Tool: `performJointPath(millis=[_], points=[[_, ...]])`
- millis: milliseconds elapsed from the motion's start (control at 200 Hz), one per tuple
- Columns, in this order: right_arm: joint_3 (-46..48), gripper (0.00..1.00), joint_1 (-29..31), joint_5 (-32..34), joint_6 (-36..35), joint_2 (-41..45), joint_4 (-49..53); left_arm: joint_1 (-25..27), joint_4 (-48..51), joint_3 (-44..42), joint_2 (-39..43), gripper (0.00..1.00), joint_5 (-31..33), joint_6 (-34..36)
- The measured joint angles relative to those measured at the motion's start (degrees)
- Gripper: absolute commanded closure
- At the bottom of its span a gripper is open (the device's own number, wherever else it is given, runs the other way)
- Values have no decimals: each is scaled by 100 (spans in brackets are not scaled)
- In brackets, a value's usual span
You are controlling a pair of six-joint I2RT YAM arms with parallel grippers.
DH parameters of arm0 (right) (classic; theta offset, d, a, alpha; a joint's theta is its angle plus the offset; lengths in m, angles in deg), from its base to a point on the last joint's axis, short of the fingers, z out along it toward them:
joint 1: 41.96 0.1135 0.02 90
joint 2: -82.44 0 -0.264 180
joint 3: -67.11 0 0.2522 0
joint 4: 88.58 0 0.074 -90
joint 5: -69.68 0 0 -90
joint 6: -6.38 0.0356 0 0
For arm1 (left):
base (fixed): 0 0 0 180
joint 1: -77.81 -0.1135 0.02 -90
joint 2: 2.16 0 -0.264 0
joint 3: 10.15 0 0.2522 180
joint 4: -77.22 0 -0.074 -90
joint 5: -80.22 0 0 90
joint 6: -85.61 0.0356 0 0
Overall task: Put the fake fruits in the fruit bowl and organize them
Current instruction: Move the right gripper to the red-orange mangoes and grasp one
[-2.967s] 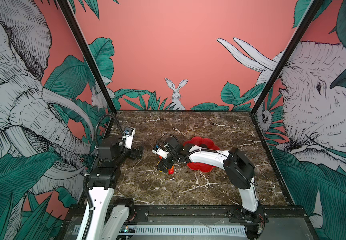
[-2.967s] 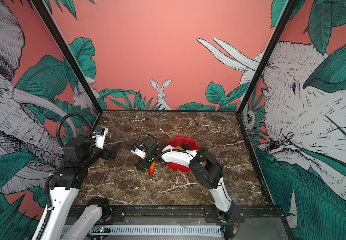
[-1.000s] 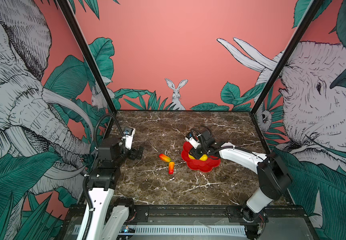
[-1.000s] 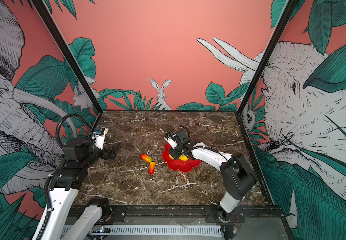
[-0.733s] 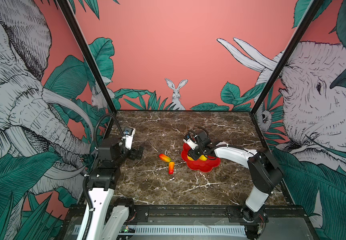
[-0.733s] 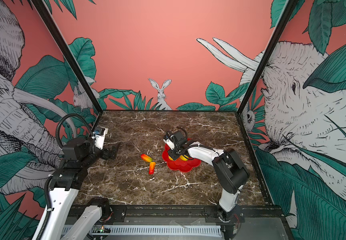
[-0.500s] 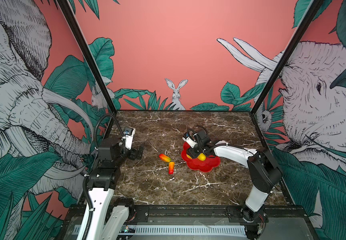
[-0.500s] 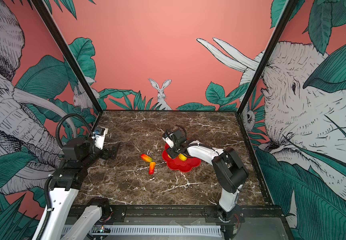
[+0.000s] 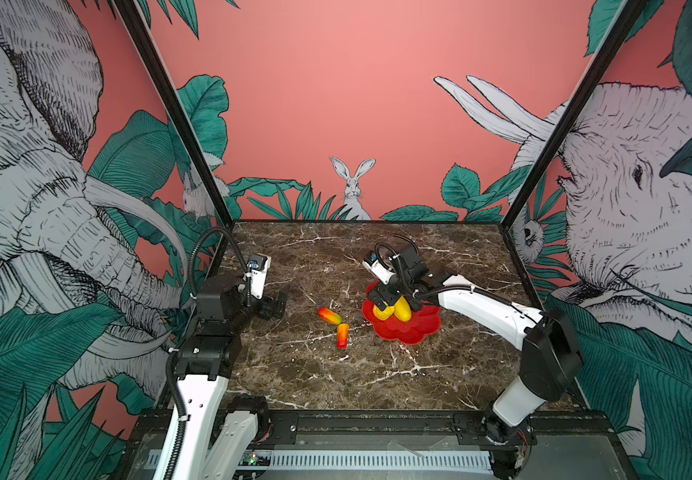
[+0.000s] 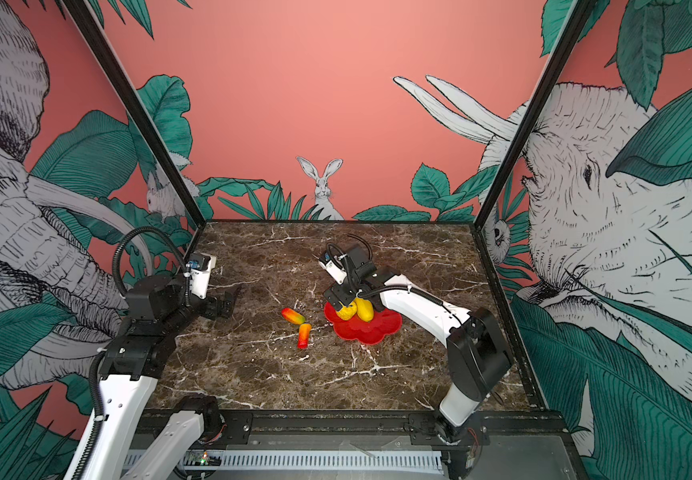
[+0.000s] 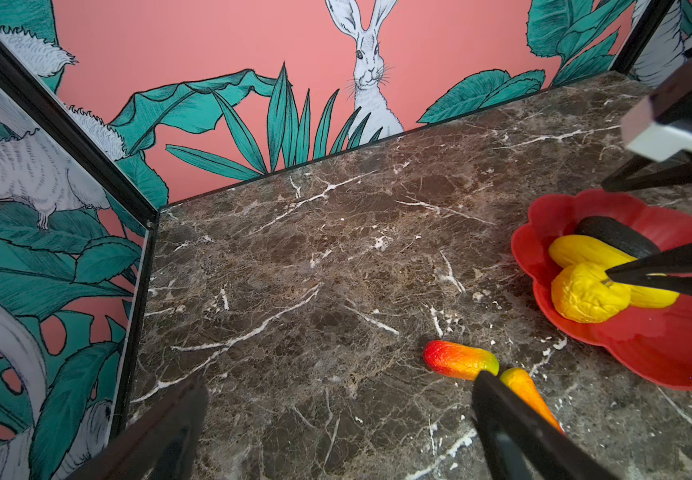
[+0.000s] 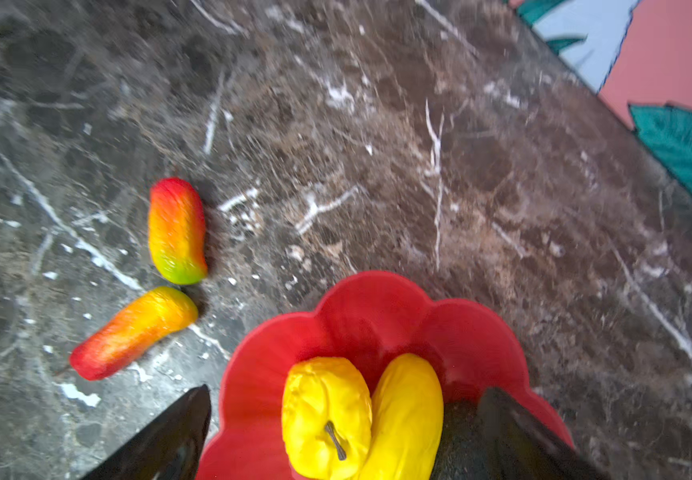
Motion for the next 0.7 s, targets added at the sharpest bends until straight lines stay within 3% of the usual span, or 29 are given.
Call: performJointPath(millis=[175, 410, 700], points=[[-404, 0, 581, -214, -61, -315, -81, 0, 0, 0, -7, 0, 0, 0], [-1115, 1, 920, -531, 118, -1711, -291, 0, 2, 0, -4, 0, 0, 0], [-1434, 18, 977, -809, 428, -2461, -369, 0, 0, 0, 0, 0, 0, 0]])
